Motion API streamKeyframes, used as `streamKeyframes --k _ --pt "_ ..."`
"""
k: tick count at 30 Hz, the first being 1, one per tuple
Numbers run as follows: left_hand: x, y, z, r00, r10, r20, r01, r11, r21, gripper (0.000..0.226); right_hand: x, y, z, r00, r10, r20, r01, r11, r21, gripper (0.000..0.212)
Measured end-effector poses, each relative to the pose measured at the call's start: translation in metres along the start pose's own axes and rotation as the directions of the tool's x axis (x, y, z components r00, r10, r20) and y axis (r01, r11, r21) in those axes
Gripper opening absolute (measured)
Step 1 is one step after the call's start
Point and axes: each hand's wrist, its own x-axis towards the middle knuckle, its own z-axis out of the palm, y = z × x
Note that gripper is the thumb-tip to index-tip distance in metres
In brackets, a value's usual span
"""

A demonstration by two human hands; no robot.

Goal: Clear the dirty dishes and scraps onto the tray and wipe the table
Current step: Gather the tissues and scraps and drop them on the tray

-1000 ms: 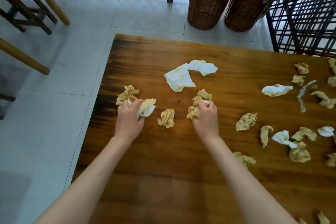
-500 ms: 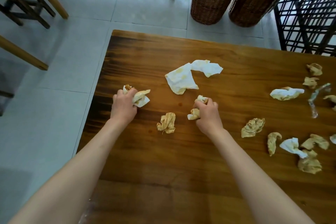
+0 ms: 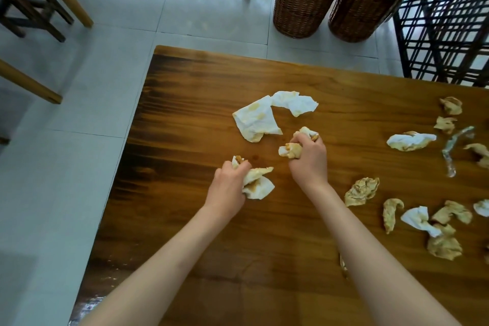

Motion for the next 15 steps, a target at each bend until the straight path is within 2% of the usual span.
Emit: streamKeyframes --k 4,6,8,12,13,15 --pt "0.033 -0.001 -0.030 0.990 -0.048 -0.131 0.033 0.993 -0.115 0.050 0.026 0.005 -0.020 0.998 -0.018 -0.059 0.021 0.999 0.048 0.035" --pt "0.061 0.002 -0.049 0.976 -0.019 -0.215 -0.010 0.992 -0.129 0.049 0.046 0.002 -0.028 0.997 -0.053 -0.056 0.055 0.998 0.042 0.035" --pt "0.087 0.009 -0.061 0.972 0.039 -0.231 -0.067 0.992 -0.112 0.056 0.066 -0.003 -0.032 0.996 -0.074 -0.049 0.075 0.997 0.019 0.037" --pt "0.119 0.020 -0.055 0.990 0.089 -0.113 -0.089 0.996 0.007 0.086 0.099 -0.012 -0.029 0.994 -0.107 -0.012 0.106 0.993 -0.045 0.047" --pt "0.123 0.022 -0.050 0.996 0.074 -0.057 -0.071 0.996 0.052 0.091 0.106 -0.013 -0.026 0.993 -0.119 0.024 0.121 0.990 -0.069 0.053" --pt "0.129 0.023 -0.042 0.997 0.011 0.077 -0.022 0.989 0.149 0.095 0.115 -0.013 -0.018 0.977 -0.112 0.182 0.143 0.976 -0.165 0.071"
